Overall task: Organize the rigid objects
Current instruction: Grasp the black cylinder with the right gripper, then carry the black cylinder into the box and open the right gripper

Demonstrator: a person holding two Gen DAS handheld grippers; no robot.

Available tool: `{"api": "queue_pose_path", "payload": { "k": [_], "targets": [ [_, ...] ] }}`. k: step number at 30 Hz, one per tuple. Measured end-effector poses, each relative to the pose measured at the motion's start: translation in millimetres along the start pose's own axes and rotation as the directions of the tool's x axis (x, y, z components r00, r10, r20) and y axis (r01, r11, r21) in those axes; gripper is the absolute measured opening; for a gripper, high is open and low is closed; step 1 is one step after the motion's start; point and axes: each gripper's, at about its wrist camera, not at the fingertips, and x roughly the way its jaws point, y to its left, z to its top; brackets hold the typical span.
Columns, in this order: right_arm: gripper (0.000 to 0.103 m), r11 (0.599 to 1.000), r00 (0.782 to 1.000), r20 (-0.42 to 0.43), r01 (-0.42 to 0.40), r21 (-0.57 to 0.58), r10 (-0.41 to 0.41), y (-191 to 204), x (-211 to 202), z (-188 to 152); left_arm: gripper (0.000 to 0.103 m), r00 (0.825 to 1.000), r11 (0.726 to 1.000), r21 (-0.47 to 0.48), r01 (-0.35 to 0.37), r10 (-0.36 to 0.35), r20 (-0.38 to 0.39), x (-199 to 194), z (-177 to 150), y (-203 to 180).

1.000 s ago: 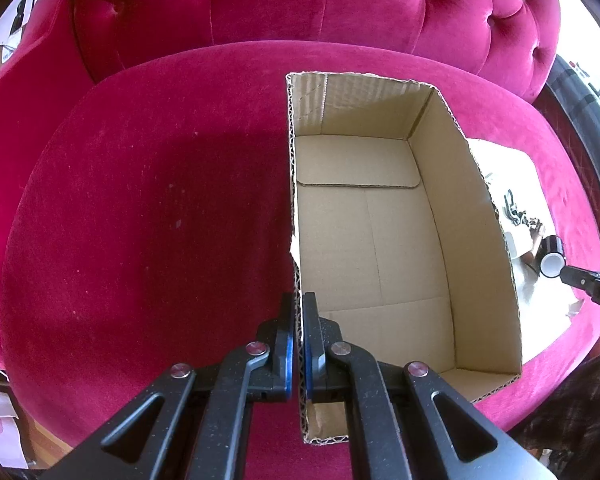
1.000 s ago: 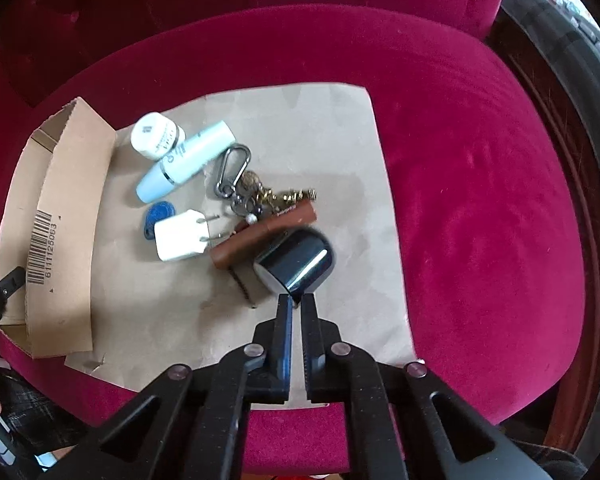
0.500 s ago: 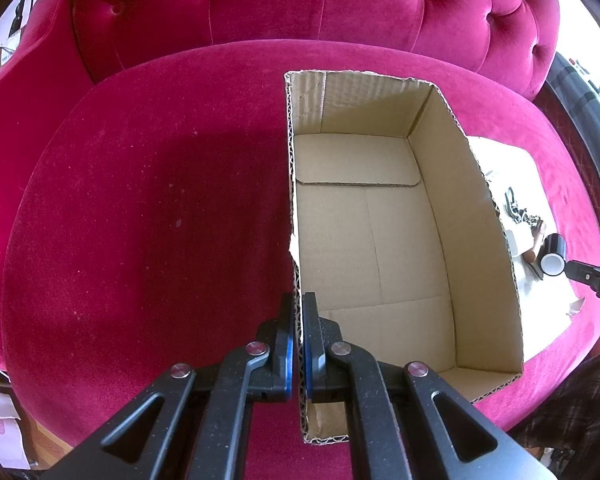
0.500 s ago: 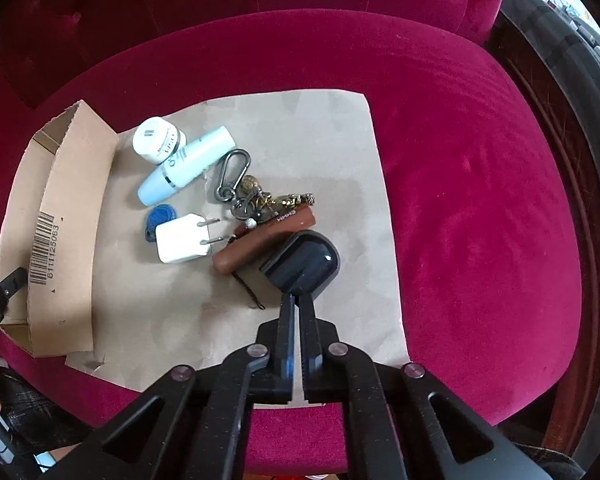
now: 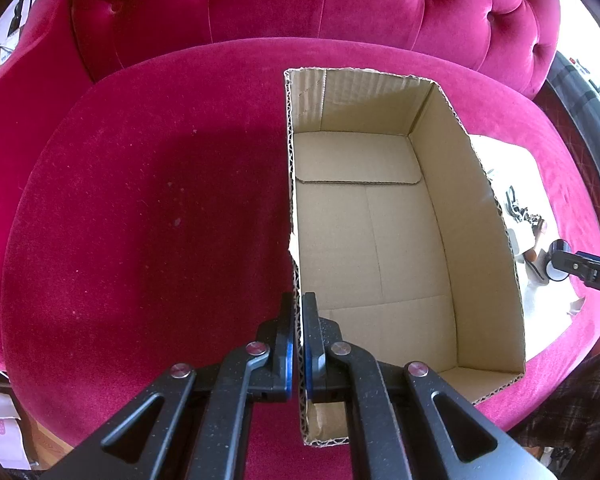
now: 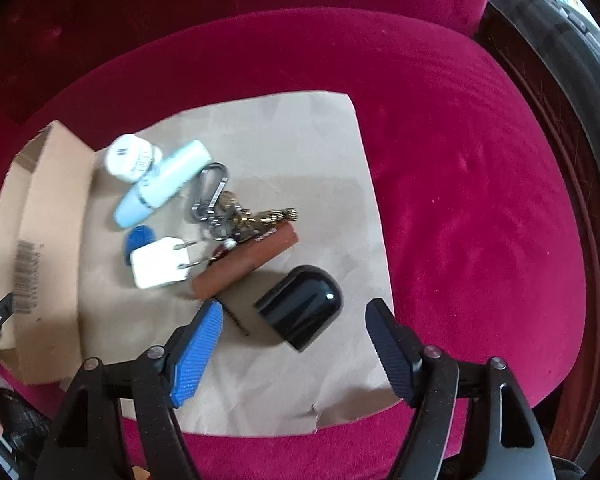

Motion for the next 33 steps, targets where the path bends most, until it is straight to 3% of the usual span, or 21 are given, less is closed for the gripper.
{"api": "queue_pose_path", "payload": {
  "k": [3,5,15,33],
  "targets": [
    [0.07,1.0,1.0,-0.011,-0.002,0.011,0.002,-3.9,6.4,2.9,0.003,1.0,1.0,-0.002,0.001,-0.001,0.0,0.5,0.1,1.0],
    [0.052,1.0,1.0,-0.017,-0.007,0.011,0.008,-4.8,7.8,4.3,0.003,1.0,1.0,-0.003,0.003,-0.003,0.0,1.1,0.6,1.6],
    [0.051,1.0,1.0,0.006,-0.004,0.021,0.004,-8.0,-5.4,5.9,0.003,1.0,1.0,-0.004,0.003,-0.003,0.0,1.8,1.1,2.6],
    [0.051,0.998,0.994,0.101,-0.029,-0.063,0.035,26.5,-65.5,5.5,0.003,1.0,1.0,-0.009,0.006,-0.006,0.001,0.0,0.7,4.2]
  ]
}}
